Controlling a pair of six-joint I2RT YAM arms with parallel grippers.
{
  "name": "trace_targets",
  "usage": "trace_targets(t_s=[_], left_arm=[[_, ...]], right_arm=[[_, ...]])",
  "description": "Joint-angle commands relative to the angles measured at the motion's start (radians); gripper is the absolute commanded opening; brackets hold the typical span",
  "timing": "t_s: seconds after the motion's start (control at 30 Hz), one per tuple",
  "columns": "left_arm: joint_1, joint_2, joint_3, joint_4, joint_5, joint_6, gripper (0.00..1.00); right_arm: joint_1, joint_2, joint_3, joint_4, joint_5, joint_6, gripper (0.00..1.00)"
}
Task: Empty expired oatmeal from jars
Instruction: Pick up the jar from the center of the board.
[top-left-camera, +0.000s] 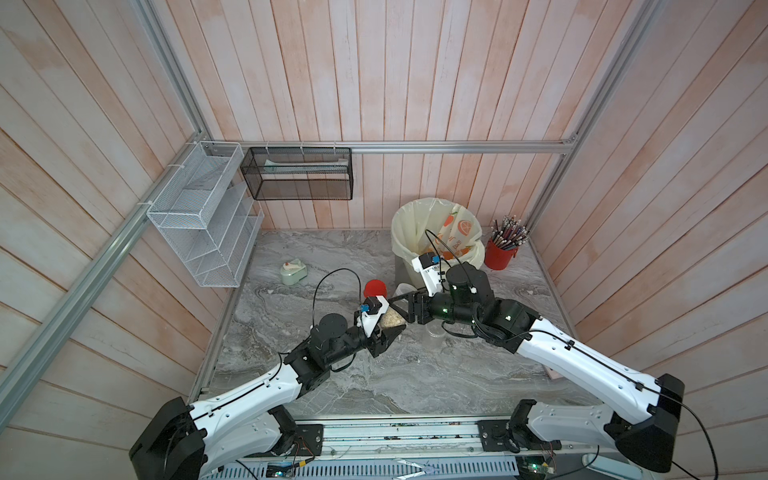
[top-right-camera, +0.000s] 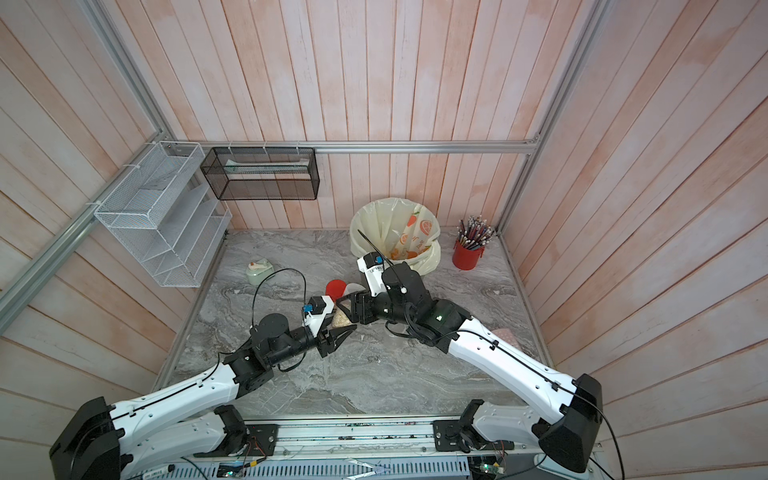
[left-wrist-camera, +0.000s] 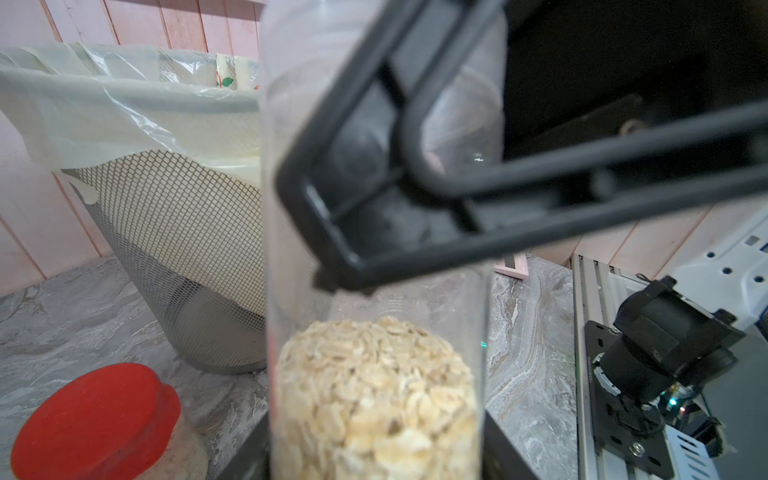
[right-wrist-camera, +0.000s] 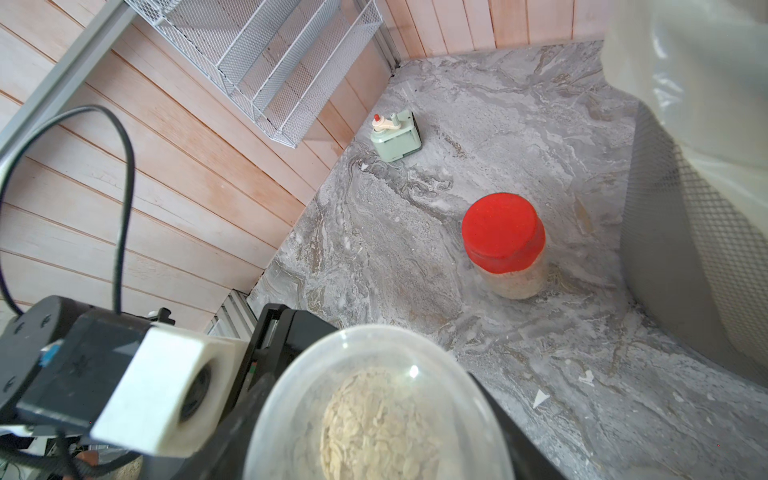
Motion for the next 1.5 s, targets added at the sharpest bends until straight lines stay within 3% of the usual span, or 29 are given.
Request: trace_targets(t_s=[0.0,0.17,0.2,0.53,0.77,0.93,1.1,1.47], left_arm=[[0.000,-0.006,0.018,0.052,-0.015,-0.001,0.13],[-0.001,-0.019,0.005,0.078,-0.034,0.003,0.11],[-0.001,-0.025,0.002,0.086,-0.041,0.003,0.11],[-0.001,-0.077,-0.041,0.149,-0.116,0.081,0.11],[-0.007,-0.061,-0.058,0.203,-0.173,0.176,0.11],[-0.024,-0.046,-0.054,0.210,-0.211,0.242,0.10],[-0.061,-0.028,-0.045,0.196,-0.259,0.326,0.08],[-0.096,0.001,-0.031,0.184,-0.323,0.395,0.08]], right_arm=[[0.016,-0.023,-0.014,0.046,-0.061,0.017,0.74],[0.016,-0.047,-0.033,0.042,-0.041,0.033,0.90],[0.016,-0.057,-0.038,0.041,-0.030,0.038,0.98],[0.016,-0.192,-0.048,-0.005,0.057,0.102,0.98],[0.005,-0.199,0.074,-0.158,0.049,0.147,0.98],[-0.072,-0.143,0.208,-0.317,-0.036,0.178,0.97],[-0.165,-0.056,0.332,-0.446,-0.144,0.153,0.88],[-0.156,0.119,0.495,-0.636,-0.189,0.066,0.85]])
